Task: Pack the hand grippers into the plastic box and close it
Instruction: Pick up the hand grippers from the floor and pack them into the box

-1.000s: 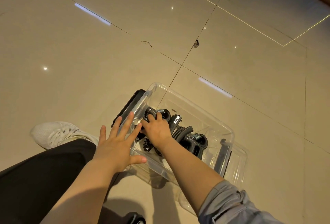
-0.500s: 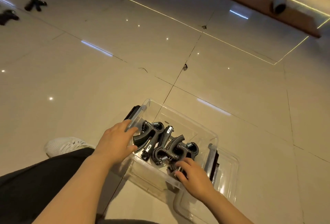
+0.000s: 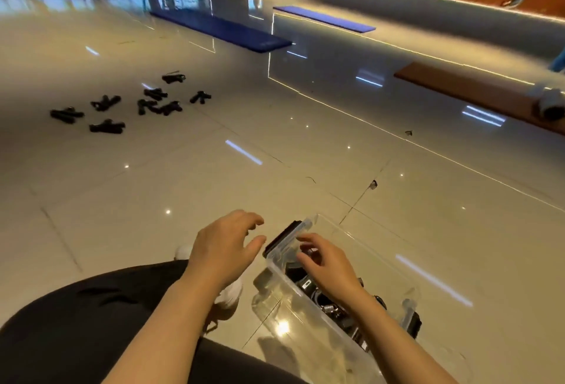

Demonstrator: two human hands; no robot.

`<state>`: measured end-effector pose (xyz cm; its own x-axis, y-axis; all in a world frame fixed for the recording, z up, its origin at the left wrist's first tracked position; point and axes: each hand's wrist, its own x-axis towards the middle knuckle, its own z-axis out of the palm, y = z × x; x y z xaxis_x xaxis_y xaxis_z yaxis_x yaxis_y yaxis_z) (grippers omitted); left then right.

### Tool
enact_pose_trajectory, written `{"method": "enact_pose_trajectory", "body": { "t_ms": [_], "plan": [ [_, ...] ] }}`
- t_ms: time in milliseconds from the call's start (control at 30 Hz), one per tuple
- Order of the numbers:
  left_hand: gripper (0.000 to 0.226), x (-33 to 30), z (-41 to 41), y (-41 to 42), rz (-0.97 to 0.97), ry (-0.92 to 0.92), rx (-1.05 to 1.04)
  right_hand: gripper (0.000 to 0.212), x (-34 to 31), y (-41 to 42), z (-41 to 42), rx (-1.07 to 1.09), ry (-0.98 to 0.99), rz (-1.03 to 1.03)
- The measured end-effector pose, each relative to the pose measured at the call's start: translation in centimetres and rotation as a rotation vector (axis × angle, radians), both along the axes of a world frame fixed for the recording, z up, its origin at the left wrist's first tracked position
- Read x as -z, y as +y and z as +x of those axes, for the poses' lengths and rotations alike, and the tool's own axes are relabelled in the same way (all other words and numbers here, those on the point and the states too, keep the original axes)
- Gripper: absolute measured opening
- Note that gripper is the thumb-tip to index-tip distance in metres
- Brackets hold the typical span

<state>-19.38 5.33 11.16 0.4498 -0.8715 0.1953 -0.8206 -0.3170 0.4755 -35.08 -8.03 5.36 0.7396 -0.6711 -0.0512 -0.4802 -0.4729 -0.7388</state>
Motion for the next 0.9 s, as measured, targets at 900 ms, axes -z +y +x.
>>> {"method": "enact_pose_trajectory", "body": {
  "t_ms": [900],
  "plan": [
    [0.025,-7.8,37.7,2.1,0.072,-0.035,-0.354,0.011,-8.8,-5.0,37.9,0.012,-0.392,0.459]
  ]
}}
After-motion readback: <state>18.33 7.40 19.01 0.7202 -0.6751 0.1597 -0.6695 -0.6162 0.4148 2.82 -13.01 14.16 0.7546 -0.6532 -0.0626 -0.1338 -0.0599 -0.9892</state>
